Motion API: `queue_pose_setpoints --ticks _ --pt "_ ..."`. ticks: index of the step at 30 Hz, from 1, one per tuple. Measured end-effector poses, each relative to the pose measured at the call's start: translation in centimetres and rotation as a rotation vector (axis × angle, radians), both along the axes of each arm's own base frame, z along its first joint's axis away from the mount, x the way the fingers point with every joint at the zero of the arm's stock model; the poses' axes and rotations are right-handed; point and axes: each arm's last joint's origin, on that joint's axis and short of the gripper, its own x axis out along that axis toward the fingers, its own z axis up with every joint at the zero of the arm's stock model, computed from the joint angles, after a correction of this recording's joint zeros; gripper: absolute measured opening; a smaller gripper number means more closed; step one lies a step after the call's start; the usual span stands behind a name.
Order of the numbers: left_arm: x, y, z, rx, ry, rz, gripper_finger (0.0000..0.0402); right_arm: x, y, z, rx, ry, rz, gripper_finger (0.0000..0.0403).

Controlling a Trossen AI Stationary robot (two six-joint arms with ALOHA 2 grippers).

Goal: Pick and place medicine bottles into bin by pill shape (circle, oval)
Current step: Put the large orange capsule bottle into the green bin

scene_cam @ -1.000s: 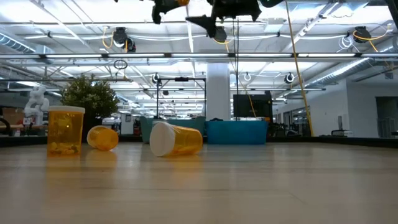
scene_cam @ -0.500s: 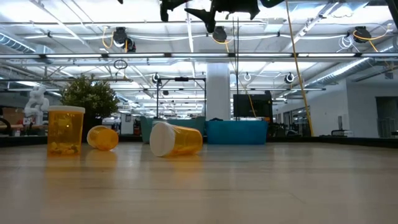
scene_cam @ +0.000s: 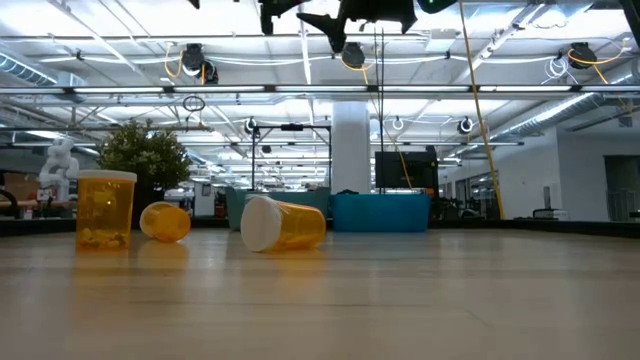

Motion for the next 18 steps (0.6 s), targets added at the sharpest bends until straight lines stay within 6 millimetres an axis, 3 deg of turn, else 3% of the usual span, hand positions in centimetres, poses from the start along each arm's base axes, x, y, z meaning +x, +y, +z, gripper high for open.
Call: queue_pose_setpoints --ticks 7,18 --pt "0.01 -0.01 -0.21 0.029 0.026 -0.020 0.0204 0.02 0.01 -0.04 -0.056 -0.015 0.002 0.0315" --pt "-0.03 0.08 -0.30 0.042 0.038 -0.009 0.0310 0.03 0.06 -0.02 -0.064 -0.020 0.013 0.0315"
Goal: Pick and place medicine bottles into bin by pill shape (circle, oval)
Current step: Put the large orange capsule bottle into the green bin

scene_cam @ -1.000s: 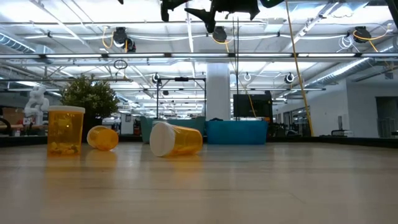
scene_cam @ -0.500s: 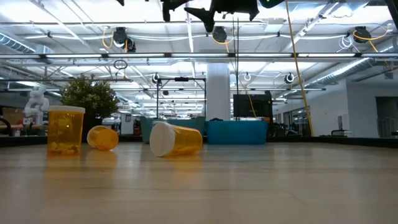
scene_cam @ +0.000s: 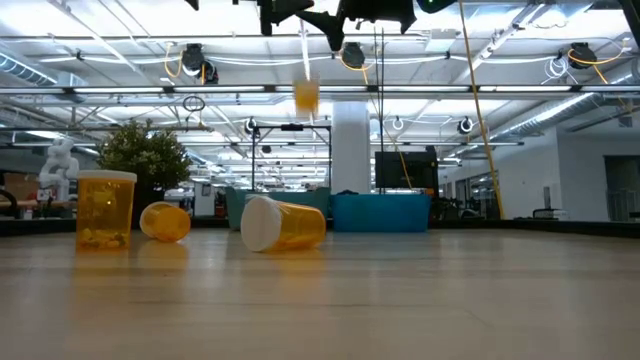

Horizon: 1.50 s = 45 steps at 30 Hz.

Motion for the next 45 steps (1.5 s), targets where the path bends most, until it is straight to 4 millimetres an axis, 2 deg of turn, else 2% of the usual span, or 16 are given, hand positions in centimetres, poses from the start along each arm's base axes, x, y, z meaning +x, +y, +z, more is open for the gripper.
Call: queue_pose_setpoints --ticks 5,9,12,17,22,29,34,37,39,45 --pt "0.0 0.2 -0.3 -0.004 0.027 0.000 0.0299 0.0 0.0 -0.5 -0.007 0.037 0.000 0.0293" --pt "-0.6 0.5 -1.1 -0.054 0.123 0.015 0.0281 -0.2 0.0 -1.3 -0.002 0.102 -0.003 0.0265" --pt "-1.4 0.3 -1.8 -0.052 0.242 0.016 0.0275 -0.7 0.0 -1.6 0.018 0.155 0.006 0.0246" --pt "-2.4 -0.4 -4.2 -0.082 0.510 0.020 0.0279 -2.2 0.1 -1.9 0.011 0.246 0.009 0.0221" --pt "-3.5 -0.6 -5.9 -0.159 0.722 0.104 0.0275 -2.9 0.1 -2.6 0.055 0.326 0.009 0.0205" --pt "-3.6 -0.5 -6.1 -0.166 0.746 0.147 0.0233 -2.8 0.6 -3.4 0.034 0.419 -0.050 0.0201" --pt "-3.8 -0.2 -6.0 -0.221 0.730 0.170 0.0206 -2.0 1.3 -3.4 -0.116 0.420 -0.158 0.0201" --pt "-5.0 0.0 -5.4 -0.241 0.722 0.210 0.0193 -1.2 1.1 -3.4 -0.249 0.419 -0.299 0.0201" --pt "-5.7 0.4 -5.0 -0.243 0.707 0.238 0.0186 -0.3 0.4 -4.1 -0.306 0.418 -0.352 0.0201" --pt "-6.8 1.2 -5.4 -0.299 0.750 0.242 0.0172 1.9 -3.4 -9.7 -0.259 0.517 -0.378 0.0201"
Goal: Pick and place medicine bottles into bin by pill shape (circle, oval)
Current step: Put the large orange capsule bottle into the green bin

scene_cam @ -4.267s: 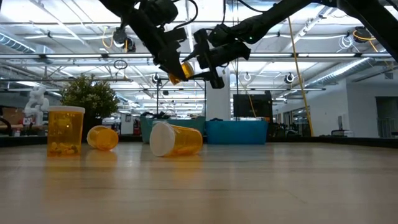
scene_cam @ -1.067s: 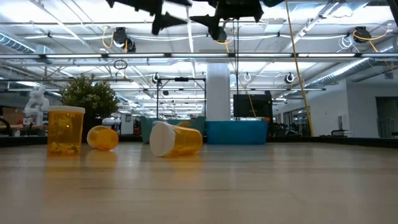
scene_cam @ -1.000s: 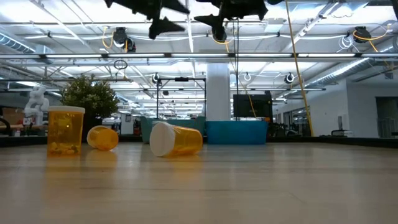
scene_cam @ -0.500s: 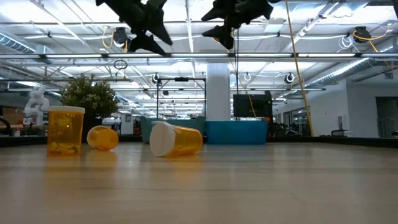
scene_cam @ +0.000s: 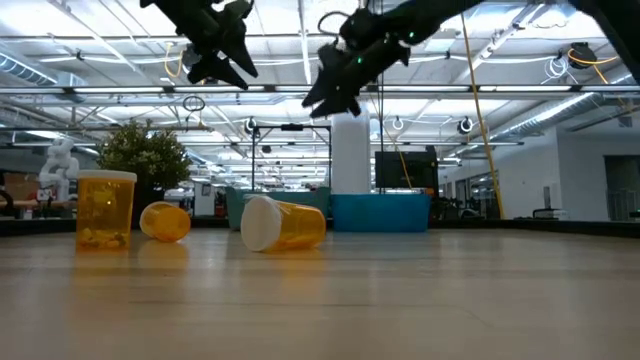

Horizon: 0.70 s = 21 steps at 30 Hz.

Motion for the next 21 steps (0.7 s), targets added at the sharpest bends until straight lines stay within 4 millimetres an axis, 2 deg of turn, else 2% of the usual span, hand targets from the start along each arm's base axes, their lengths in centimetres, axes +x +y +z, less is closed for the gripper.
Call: queue_pose_setpoints --ticks 9,13,15,18,21 --pt "-0.2 -0.7 -0.6 -0.036 0.069 -0.048 0.0161 3.7 -2.9 -3.1 -0.022 0.085 0.039 0.0201" --pt "-0.3 -0.7 -0.7 -0.010 0.088 -0.079 0.0161 4.8 -4.2 -5.1 0.037 0.136 0.016 0.0201" --pt "-0.3 -0.7 -0.7 -0.013 0.091 -0.079 0.0161 4.6 -4.2 -5.5 0.055 0.170 -0.001 0.0201" --pt "-0.6 -0.9 -0.4 -0.006 0.083 -0.081 0.0161 4.4 -3.6 -4.9 -0.043 0.230 0.031 0.0201" --pt "-0.6 -0.9 0.0 0.036 0.068 -0.101 0.0161 4.6 -3.5 -6.1 -0.125 0.285 0.105 0.0199"
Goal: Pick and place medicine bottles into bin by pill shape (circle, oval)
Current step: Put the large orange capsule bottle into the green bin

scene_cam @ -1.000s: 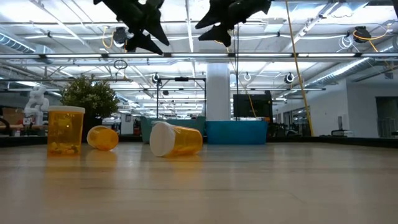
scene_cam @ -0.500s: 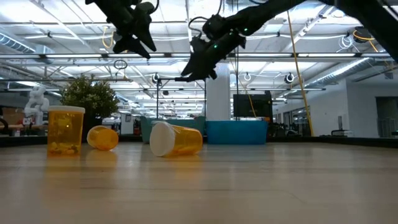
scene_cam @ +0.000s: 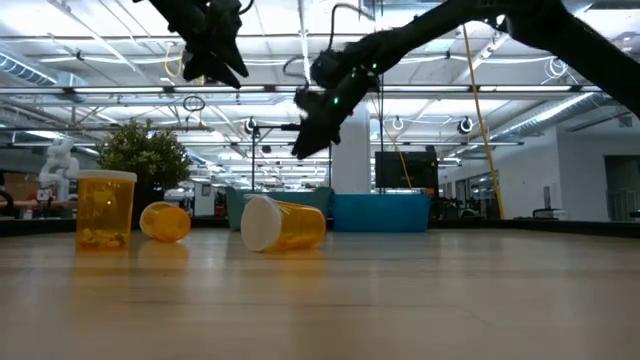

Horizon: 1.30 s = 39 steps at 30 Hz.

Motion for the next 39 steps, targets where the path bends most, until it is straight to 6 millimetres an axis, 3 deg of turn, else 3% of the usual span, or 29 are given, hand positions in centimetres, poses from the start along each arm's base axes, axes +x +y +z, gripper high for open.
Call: queue_pose_setpoints --ticks 11,18,26,33,39 --pt "1.3 1.1 -0.2 0.043 -0.041 0.099 0.0161 0.5 -1.9 -5.9 -0.079 0.096 0.079 0.0196" --pt "2.2 -0.3 -0.2 -0.082 -0.094 0.158 0.0161 0.8 -2.3 -6.3 -0.108 0.073 0.087 0.0196" --pt "3.5 -2.7 -0.2 -0.079 -0.087 0.115 0.0161 1.2 -2.3 -6.3 -0.104 0.036 0.099 0.0196" --pt "3.7 -3.1 -0.2 -0.060 -0.082 0.129 0.0161 1.6 -2.1 -7.7 -0.068 0.043 0.106 0.0196" --pt "3.7 -3.1 -0.2 -0.030 -0.071 0.141 0.0161 1.7 -2.0 -7.3 -0.060 0.045 0.036 0.0196"
